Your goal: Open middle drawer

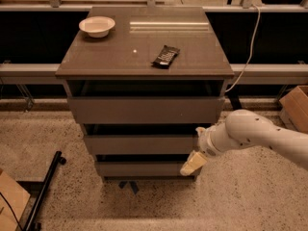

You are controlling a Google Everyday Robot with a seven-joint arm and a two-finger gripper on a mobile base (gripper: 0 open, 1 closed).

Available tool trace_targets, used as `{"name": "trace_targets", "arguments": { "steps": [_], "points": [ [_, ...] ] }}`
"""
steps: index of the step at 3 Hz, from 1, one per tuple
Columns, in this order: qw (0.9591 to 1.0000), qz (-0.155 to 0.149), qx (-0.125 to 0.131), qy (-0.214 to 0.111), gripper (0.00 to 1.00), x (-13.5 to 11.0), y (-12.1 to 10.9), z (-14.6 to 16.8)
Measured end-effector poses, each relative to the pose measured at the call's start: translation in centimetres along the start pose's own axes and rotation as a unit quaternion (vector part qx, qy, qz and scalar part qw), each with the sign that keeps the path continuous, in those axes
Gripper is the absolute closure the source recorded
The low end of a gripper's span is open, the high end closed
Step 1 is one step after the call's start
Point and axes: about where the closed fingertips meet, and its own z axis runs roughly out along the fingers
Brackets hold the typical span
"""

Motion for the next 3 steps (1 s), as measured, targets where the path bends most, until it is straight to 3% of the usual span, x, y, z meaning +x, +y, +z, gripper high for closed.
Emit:
{"name": "trace_targets", "arguments": {
  "steps": [3],
  "points": [
    [0.9973, 0.03, -0.01, -0.067, 0.0, 3.6, -5.3, 8.4]
  ]
}}
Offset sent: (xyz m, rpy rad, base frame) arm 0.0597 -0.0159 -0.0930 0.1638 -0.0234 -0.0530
